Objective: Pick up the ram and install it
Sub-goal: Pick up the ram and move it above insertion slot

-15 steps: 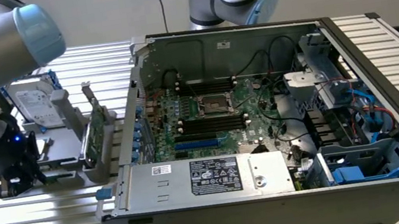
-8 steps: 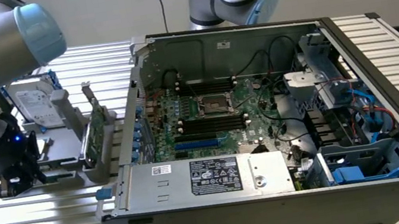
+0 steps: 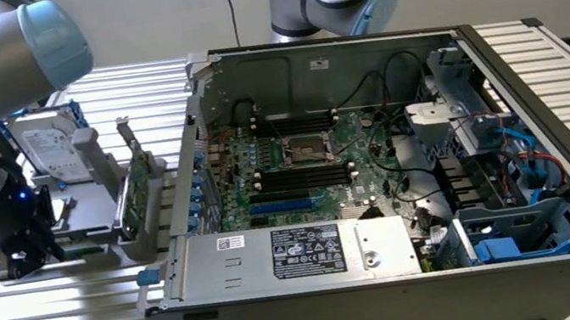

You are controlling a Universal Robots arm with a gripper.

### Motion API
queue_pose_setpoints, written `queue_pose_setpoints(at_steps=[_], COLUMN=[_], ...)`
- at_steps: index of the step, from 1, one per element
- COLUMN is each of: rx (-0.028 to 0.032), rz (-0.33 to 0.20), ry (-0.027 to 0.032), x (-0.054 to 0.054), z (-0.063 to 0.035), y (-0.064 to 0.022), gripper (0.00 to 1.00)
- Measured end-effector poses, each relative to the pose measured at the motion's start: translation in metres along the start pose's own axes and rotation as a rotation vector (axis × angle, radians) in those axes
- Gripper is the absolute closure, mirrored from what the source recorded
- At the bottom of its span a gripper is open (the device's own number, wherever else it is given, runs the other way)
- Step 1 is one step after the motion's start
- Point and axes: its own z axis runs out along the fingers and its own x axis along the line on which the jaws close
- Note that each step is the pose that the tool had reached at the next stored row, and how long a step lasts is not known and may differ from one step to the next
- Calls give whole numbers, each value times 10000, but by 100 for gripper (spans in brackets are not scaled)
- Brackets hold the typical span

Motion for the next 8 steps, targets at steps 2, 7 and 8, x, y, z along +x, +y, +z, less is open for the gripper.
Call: queue_pose_setpoints(at_steps=[2,7,8], rx=[0,-8,-11], rz=[1,5,9], ry=[15,49,57], x=[-1,-6,-7], z=[-11,-50,-58], y=[1,1,1], gripper=[86,86,86])
